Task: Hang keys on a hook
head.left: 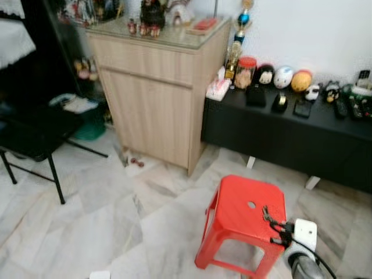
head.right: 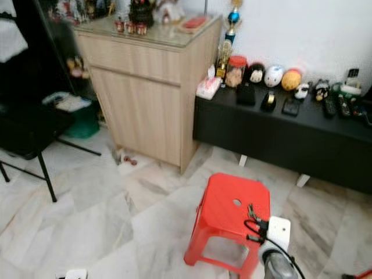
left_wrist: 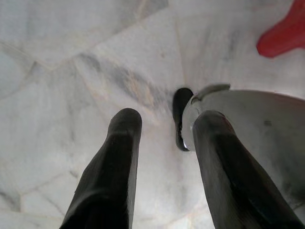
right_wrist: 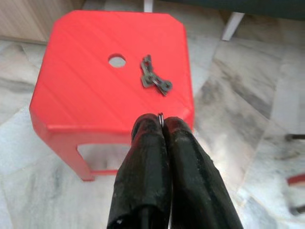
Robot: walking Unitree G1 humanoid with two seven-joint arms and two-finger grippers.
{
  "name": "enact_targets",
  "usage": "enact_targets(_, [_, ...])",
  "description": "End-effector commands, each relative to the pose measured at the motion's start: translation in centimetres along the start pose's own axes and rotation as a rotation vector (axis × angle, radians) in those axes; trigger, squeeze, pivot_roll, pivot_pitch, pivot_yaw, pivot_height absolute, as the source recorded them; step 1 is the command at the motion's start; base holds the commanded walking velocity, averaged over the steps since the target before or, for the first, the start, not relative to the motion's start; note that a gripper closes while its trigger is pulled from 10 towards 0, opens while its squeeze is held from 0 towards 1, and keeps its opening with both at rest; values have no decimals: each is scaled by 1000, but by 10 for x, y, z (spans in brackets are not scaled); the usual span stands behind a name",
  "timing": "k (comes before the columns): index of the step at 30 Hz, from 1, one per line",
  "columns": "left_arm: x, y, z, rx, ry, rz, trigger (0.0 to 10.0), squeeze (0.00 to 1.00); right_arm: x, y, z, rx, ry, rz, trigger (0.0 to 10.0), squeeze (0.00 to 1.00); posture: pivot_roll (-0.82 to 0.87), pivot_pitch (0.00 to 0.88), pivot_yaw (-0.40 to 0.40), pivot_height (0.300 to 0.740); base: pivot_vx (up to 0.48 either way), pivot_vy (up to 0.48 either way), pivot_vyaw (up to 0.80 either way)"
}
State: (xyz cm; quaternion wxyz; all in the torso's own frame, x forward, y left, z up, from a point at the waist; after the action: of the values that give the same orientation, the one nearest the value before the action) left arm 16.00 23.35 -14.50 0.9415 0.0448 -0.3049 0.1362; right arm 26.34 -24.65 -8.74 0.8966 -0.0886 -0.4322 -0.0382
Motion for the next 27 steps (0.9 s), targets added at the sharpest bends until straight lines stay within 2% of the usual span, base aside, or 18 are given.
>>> enact_targets(1, [0, -1, -1, -5, 8, -5, 10000, 0, 5, -6, -1, -18, -18, -16, 10000, 0, -26, 2, -70, 740, -281, 0, 0])
enact_targets(27, [4, -4, -2, -17, -2, 1, 10000, 0, 8, -9, 0, -45, -40, -51, 10000, 0, -26, 21, -75, 740, -283, 0, 0])
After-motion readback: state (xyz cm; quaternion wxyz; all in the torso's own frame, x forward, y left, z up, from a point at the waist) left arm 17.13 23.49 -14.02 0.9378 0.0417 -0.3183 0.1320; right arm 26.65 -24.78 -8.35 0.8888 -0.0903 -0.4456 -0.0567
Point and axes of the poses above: a point about 5 cm out from each wrist's last joint towards the gripper, its own z axis pointing back from the gripper into the wrist, its own x axis along the axis of the wrist's last joint, y = z × x, the point moved 6 cm from there along -z, pointing out of the wrist towards the gripper, and after that the axes turned 11 degrees about z, right-handed, at the moved point
